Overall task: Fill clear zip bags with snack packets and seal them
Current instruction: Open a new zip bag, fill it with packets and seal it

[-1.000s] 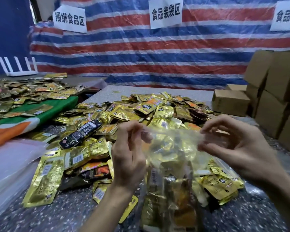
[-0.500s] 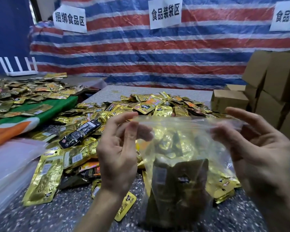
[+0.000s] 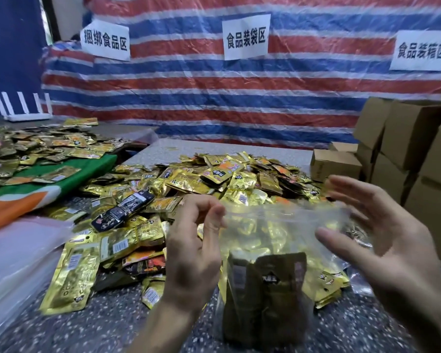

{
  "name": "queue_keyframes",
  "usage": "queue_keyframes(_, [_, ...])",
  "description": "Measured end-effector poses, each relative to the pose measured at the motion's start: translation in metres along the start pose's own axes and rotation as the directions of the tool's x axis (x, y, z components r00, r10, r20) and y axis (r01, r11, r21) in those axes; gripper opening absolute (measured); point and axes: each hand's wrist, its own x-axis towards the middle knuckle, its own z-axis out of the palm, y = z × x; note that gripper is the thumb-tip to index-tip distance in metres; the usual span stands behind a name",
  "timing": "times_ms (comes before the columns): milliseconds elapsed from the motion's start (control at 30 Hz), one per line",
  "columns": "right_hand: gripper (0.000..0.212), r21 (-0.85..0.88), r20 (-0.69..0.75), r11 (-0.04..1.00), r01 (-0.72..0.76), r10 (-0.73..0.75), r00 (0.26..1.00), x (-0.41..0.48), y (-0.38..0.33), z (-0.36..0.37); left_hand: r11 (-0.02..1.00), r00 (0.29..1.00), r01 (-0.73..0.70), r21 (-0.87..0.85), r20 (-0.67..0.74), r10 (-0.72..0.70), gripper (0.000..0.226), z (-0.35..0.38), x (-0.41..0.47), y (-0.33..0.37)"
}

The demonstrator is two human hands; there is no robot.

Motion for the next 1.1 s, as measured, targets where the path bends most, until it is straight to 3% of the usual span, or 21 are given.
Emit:
queue_keyframes(67, [0.059,-0.274,0.107,0.936,0.221,-0.199,0.974,0.000,-0.022,0.008,0.999,0.999,-0.033,0.012,0.013,0.033,0.011,0.000,-0.002,0.008])
queue_keyframes(167, [0.043,-0.381,0.301,0.851,0.363,-0.257,0.918,0.006,-0.045,0.030,0.992,0.993,-0.112,0.058,0.038,0.110,0.013,-0.003,-0.003,0.018])
queue_keyframes(333, [0.019,-0.291,0.459,0.918,0.268,-0.112,0.881,0.021,-0.062,0.039,0.975,0.979,-0.195,0.109,0.088,0.186,0.018,-0.012,-0.007,0.026])
queue_keyframes(500, [0.030,-0.299,0.531,0.907,0.296,-0.099,0.842,0.023,-0.068,0.035,0.970,0.971,-0.224,0.095,0.112,0.213,0.019,-0.016,-0.011,0.030])
queue_keyframes(633, [0.022,-0.360,0.539,0.862,0.356,-0.120,0.834,0.022,-0.066,0.036,0.975,0.973,-0.206,0.085,0.122,0.195,0.017,-0.019,-0.013,0.033])
queue_keyframes(733, [0.014,-0.404,0.540,0.825,0.395,-0.133,0.831,0.019,-0.064,0.037,0.983,0.968,-0.159,0.089,0.212,0.137,0.021,-0.025,-0.013,0.034])
queue_keyframes(833, [0.019,-0.387,0.556,0.834,0.393,-0.129,0.821,0.017,-0.066,0.037,0.984,0.938,-0.170,0.057,0.316,0.144,0.027,-0.031,-0.013,0.034])
queue_keyframes(1000, [0.034,-0.398,0.604,0.824,0.404,-0.096,0.792,0.016,-0.065,0.033,0.992,0.964,-0.126,0.016,0.240,0.118,0.022,-0.032,-0.019,0.035])
queue_keyframes(1100, [0.023,-0.420,0.602,0.810,0.410,-0.090,0.794,0.016,-0.060,0.027,0.999,0.986,-0.043,-0.008,0.162,0.044,0.021,-0.033,-0.021,0.037])
